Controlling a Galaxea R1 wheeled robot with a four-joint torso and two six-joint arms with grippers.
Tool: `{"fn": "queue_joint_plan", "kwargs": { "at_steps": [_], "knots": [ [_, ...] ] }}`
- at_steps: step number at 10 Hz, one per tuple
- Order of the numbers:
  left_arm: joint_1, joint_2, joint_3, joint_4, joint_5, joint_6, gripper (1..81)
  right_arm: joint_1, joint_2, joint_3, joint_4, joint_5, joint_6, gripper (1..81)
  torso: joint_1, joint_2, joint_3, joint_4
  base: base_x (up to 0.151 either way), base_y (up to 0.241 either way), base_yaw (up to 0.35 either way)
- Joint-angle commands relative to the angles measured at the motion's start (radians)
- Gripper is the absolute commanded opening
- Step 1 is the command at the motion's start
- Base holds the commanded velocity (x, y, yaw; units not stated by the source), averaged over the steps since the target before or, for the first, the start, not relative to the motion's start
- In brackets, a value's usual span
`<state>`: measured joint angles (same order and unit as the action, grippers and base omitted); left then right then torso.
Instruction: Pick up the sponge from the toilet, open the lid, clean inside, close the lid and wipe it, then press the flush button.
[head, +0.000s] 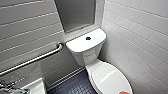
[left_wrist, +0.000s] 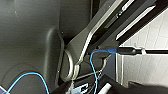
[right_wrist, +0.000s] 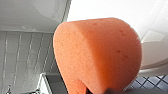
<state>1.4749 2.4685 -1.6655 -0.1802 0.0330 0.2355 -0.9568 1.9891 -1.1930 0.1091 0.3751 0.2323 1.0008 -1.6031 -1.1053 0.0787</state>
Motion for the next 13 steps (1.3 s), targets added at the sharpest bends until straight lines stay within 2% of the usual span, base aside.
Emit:
{"fn": "queue_joint_plan", "kwargs": {
  "at_steps": [1,2,5,6,8,10,11,13],
  "knots": [
    [0.023,-0.005,-0.006,0.004,0.111,0.008,81.1,0.231,-0.004,0.001,0.096,-0.162,0.001,1.0,0.000,0.000,0.000,0.000,0.000,0.000,0.000],
    [0.025,0.000,-0.014,0.005,0.111,0.008,81.1,0.293,0.021,-0.022,0.125,-0.198,0.002,1.0,0.064,-0.100,0.000,0.000,0.000,0.000,0.000],
    [0.026,0.004,-0.017,0.005,0.110,0.008,81.1,0.408,0.119,-0.117,0.207,-0.252,0.002,1.0,0.090,-0.144,0.000,0.000,0.000,0.000,0.000],
    [0.026,0.006,-0.017,0.004,0.111,0.008,81.1,0.433,0.160,-0.152,0.259,-0.248,0.002,1.0,0.048,-0.081,0.000,0.000,0.000,0.000,0.000],
    [0.031,0.011,-0.020,0.004,0.111,0.008,81.1,0.496,0.235,-0.232,0.383,-0.236,0.002,1.0,0.074,-0.123,0.000,0.000,0.000,0.000,0.000],
    [0.035,0.024,-0.042,0.004,0.111,0.008,81.1,0.536,0.283,-0.302,0.490,-0.182,0.002,1.0,0.080,-0.134,0.000,0.000,0.000,0.000,0.000],
    [0.037,0.044,-0.066,0.004,0.111,0.008,81.1,0.552,0.292,-0.307,0.546,-0.096,0.001,1.0,0.080,-0.134,0.000,0.000,0.000,0.000,0.000],
    [0.042,0.060,-0.083,0.005,0.111,0.008,81.1,0.574,0.254,-0.289,0.604,-0.016,0.001,1.0,0.080,-0.134,0.000,0.000,0.000,0.000,0.000]
  ]
}}
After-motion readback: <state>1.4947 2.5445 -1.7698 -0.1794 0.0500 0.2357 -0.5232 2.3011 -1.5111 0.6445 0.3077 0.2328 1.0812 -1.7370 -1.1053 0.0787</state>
